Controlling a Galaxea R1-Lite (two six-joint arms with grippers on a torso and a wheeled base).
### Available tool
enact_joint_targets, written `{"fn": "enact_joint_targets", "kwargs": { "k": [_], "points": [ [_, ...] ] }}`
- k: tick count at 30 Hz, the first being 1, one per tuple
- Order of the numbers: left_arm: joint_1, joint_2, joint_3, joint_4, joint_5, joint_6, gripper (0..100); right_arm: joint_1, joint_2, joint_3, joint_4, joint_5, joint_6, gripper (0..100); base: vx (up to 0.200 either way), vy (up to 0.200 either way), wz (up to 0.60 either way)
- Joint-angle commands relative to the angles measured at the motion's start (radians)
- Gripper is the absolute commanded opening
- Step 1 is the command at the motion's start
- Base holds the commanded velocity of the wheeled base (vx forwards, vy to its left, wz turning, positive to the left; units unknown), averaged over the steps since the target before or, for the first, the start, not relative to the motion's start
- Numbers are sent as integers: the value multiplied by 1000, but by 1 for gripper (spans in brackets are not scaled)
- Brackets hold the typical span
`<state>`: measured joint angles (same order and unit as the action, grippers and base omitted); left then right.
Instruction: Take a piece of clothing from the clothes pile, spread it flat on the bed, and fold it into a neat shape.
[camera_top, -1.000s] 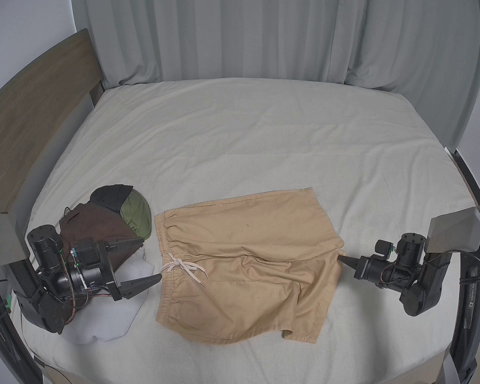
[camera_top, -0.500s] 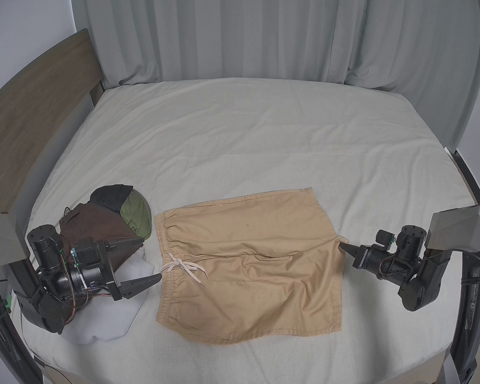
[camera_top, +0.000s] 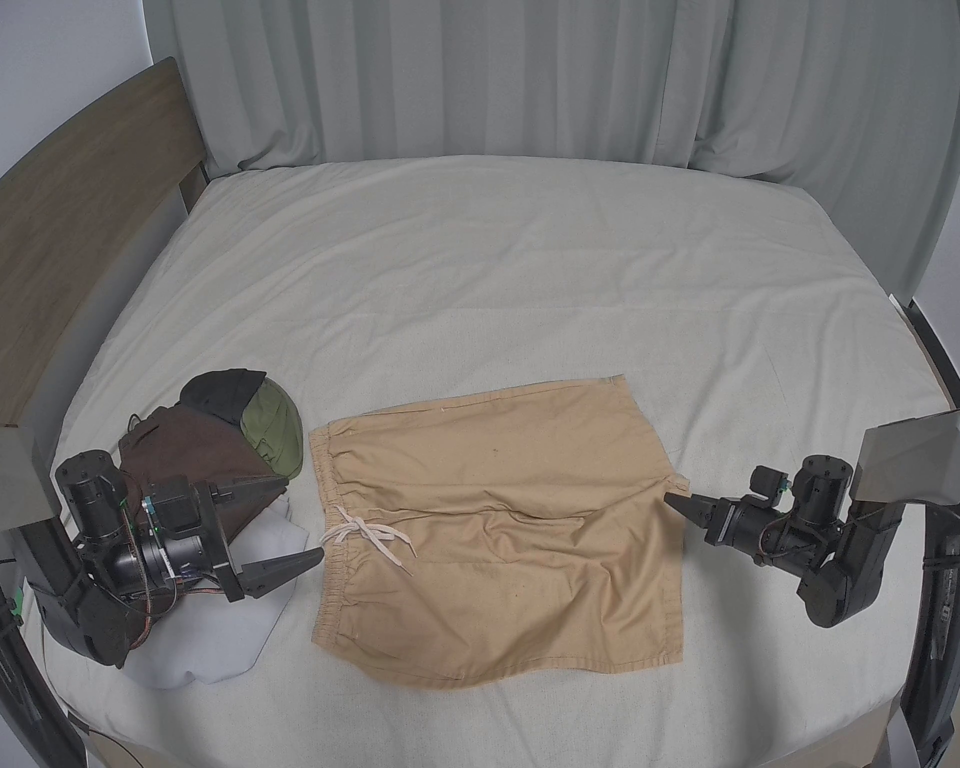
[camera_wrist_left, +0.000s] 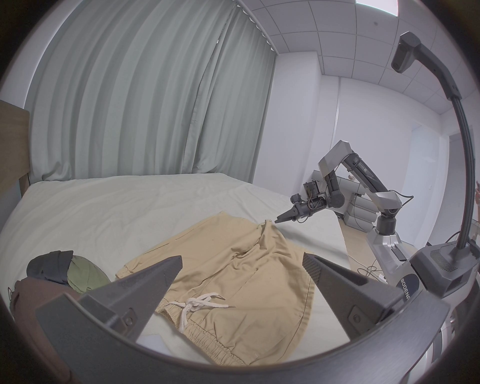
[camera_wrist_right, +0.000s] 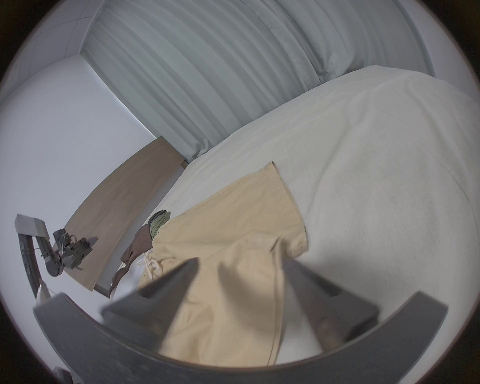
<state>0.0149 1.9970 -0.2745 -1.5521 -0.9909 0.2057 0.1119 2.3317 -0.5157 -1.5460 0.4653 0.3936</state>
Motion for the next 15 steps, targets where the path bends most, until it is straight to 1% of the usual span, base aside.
{"fn": "enact_joint_targets", "kwargs": {
  "k": [1, 4, 8, 11, 12, 13, 15],
  "points": [
    [0, 2, 0, 0, 0, 0, 100, -6, -43, 80, 1, 53, -39, 100, 0, 0, 0],
    [0, 3, 8, 0, 0, 0, 100, -9, -49, 125, 1, 96, -68, 100, 0, 0, 0],
    [0, 3, 12, 0, 0, 0, 100, -8, -48, 164, 3, 101, -96, 100, 0, 0, 0],
    [0, 3, 11, 0, 0, 0, 100, -1, -34, 226, 3, 127, -154, 100, 0, 0, 0],
    [0, 3, 11, 0, 0, 0, 100, -1, -34, 226, 3, 127, -154, 100, 0, 0, 0],
    [0, 6, 12, 0, 0, 0, 100, 0, -31, 266, 4, 147, -177, 100, 0, 0, 0],
    [0, 12, 11, 0, 0, 0, 100, 3, -25, 289, 3, 151, -185, 100, 0, 0, 0]
  ]
}}
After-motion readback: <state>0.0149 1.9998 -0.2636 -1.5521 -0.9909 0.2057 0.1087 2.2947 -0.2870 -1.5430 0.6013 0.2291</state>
